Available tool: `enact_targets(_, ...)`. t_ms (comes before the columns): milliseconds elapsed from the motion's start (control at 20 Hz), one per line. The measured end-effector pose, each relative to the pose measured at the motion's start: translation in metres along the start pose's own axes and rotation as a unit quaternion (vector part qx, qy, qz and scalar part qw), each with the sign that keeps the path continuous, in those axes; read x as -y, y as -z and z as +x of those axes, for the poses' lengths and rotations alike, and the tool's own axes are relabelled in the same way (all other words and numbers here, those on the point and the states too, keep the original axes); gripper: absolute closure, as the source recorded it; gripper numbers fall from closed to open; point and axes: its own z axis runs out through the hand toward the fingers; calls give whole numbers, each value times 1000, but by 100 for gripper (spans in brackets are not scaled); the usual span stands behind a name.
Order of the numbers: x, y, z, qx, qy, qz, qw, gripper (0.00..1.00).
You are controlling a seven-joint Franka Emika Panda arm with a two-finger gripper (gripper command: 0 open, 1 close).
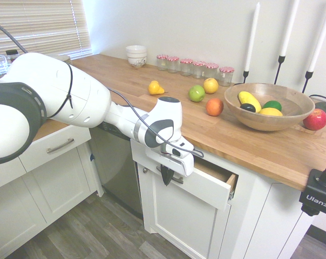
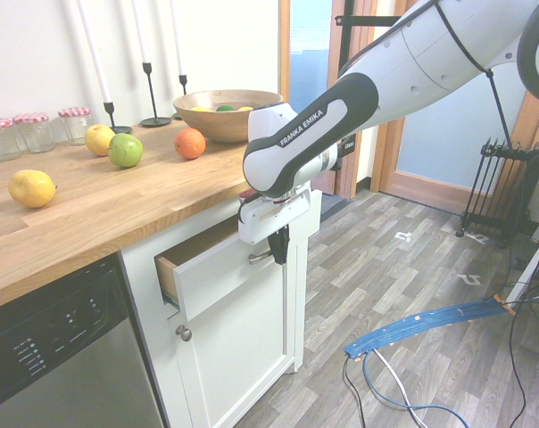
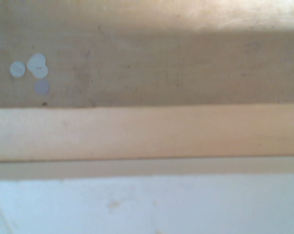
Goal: Close the drawer
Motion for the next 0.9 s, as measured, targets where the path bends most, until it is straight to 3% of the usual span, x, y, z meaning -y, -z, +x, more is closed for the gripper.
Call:
enact_targets(650,8,0,12,7,1,-15,1000,100)
enact_targets(700,8,0,12,8,1,-15,1000,0)
enact_targets(900,8,0,12,8,1,-16,1000,0)
